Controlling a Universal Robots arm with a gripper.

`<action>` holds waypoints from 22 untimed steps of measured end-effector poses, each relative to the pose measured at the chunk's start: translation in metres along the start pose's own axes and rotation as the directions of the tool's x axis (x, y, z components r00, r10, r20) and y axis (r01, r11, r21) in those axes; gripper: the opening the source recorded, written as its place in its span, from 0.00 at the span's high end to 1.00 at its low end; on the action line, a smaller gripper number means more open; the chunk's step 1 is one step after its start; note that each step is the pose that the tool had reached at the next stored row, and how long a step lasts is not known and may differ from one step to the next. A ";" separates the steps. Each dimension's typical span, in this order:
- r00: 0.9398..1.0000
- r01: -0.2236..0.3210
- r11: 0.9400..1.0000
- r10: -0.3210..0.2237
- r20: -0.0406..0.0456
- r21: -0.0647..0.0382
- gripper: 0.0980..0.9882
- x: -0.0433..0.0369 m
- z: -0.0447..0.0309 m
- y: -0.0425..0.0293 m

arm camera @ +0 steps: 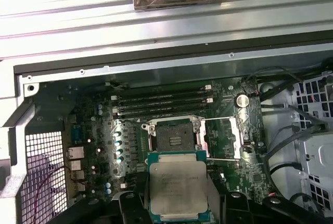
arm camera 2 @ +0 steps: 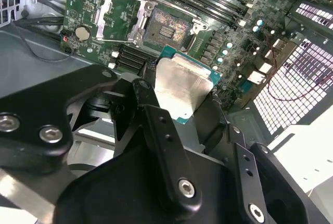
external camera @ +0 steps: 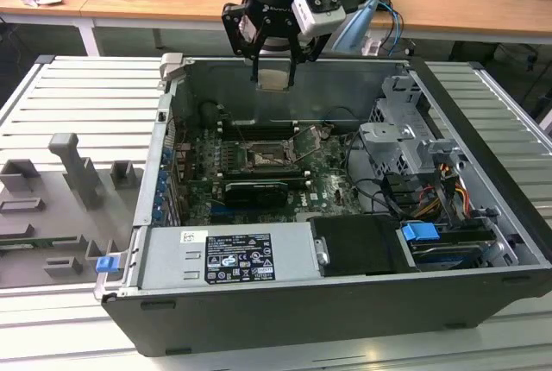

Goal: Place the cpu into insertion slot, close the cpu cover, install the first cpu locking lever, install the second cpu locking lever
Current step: 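Place the cpu into insertion slot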

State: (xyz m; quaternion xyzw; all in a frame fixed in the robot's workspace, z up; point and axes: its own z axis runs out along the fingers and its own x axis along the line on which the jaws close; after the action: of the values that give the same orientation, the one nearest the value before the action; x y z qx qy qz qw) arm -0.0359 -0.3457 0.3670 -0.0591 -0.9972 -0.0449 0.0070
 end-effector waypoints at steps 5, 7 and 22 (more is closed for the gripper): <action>0.999 -0.041 0.999 0.041 0.004 -0.001 0.51 0.0000 0.0019 -0.0002; 0.998 -0.055 0.998 0.055 0.005 -0.001 0.51 0.0000 0.0023 -0.0002; 0.994 -0.108 0.994 0.108 0.009 -0.002 0.51 -0.0002 0.0081 -0.0008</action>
State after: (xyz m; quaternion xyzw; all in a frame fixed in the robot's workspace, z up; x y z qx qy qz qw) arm -0.0359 -0.3458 0.3589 -0.1133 -0.9925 -0.0449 0.0049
